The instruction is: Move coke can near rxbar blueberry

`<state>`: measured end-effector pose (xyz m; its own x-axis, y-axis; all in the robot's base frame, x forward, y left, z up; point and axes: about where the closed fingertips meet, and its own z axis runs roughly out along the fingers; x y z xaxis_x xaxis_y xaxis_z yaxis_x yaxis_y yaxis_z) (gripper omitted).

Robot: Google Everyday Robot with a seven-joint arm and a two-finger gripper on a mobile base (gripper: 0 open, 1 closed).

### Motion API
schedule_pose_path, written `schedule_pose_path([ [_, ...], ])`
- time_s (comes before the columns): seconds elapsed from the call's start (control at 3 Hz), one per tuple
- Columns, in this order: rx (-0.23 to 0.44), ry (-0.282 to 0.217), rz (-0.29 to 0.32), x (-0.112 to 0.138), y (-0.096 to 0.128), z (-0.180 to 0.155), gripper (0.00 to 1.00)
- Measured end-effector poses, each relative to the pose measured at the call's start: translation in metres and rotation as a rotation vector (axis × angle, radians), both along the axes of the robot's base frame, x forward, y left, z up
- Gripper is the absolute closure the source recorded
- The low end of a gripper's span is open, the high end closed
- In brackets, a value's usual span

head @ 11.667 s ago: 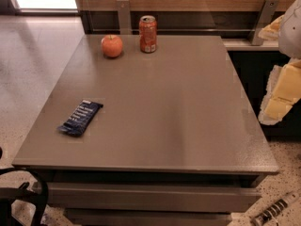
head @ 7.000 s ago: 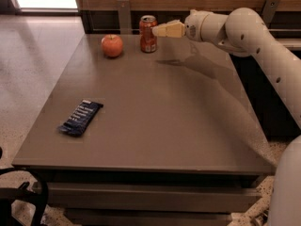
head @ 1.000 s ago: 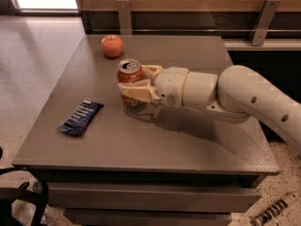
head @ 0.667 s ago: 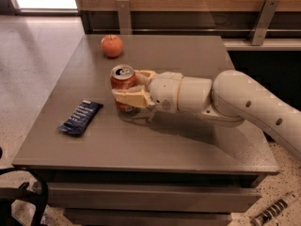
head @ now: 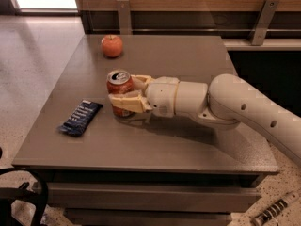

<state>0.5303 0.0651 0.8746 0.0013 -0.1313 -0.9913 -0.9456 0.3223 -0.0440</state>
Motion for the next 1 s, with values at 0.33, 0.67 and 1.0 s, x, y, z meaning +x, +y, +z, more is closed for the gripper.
schedule_pose_path([
  [0.33, 0.0, -0.001, 0.004, -0.0008, 0.002, 0.0004, 0.53],
  [0.67, -0.001, -0.001, 0.008, -0.0017, 0.0041, 0.0008, 0.28],
  [1.0, -0.001, -0.002, 0.012, -0.0025, 0.0061, 0.0012, 0.04],
])
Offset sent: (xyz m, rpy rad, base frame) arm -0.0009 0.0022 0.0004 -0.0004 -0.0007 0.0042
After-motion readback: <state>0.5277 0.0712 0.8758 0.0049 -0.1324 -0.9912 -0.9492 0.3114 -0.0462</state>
